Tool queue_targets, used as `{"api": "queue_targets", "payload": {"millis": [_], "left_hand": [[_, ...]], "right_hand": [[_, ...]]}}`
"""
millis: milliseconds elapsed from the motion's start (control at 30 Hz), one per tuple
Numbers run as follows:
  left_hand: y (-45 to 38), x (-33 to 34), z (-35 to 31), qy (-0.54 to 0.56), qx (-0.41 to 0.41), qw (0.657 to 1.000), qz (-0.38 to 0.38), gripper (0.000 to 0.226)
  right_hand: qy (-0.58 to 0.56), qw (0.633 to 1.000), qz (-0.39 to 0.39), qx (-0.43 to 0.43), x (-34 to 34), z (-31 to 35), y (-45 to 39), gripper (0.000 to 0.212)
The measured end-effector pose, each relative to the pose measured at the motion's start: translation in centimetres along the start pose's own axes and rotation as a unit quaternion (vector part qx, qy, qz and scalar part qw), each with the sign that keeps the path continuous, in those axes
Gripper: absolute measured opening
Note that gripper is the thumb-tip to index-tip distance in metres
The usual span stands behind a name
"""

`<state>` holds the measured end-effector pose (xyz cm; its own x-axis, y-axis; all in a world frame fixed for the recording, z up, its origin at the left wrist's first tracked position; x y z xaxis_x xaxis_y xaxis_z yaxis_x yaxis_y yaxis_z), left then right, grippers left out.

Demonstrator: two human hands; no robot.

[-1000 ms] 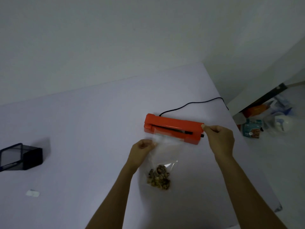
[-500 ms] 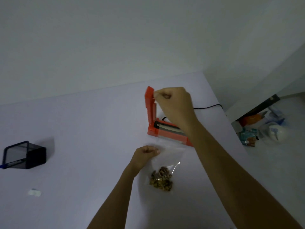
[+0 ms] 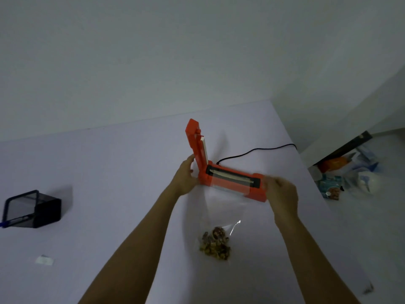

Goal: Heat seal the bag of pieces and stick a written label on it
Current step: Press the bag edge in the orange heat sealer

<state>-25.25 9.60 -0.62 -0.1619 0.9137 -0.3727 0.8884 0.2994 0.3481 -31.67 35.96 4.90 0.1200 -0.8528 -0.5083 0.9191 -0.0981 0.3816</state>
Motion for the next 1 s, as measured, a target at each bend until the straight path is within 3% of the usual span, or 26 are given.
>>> {"api": "queue_targets", "payload": {"millis": [100, 233, 333, 567, 733, 1000], "left_hand": [[-1.4, 0.7, 0.0, -0.045, -0.014, 0.996, 0.072, 0.076], [-2.3, 1.2, 0.4, -0.087, -0.014, 0.991, 0.098, 0.07], [-2.6, 1.1, 0.2, -0.108, -0.004, 0.991, 0.083, 0.064], [-2.8, 1.9, -0.2, -0.15, 0.026, 0.982, 0.109, 0.044], [-3.5, 1.7, 0.2, -0.157, 0.025, 0.981, 0.111, 0.05], [-4.6, 2.0, 1.9, -0.139, 0.007, 0.984, 0.113, 0.051]], "right_hand": [[-0.024, 0.984, 0.068, 0.163, 1.2, -7.7, -0.1, 0.032], [-0.088, 0.961, 0.159, 0.207, 4.4, -9.9, 0.5, 0.032], [-0.123, 0.956, 0.185, 0.192, 5.9, -9.3, 0.4, 0.027], [-0.139, 0.972, 0.138, 0.129, 6.0, -7.7, -0.2, 0.018], [-0.138, 0.98, 0.11, 0.093, 5.8, -6.5, -0.4, 0.012], [-0.045, 0.996, 0.082, -0.001, 5.3, -3.0, -0.7, 0.017]]}}
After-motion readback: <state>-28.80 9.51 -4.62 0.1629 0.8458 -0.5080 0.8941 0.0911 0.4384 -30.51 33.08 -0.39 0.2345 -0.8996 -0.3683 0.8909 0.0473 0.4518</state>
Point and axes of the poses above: each hand's wrist, its own y-axis away from the middle knuckle, its own x-axis out of the palm, z = x × y, the point moved 7 cm from there along -y, towards the middle knuckle, and after that the axes turned 1 degree about x, right-handed, at the moved point
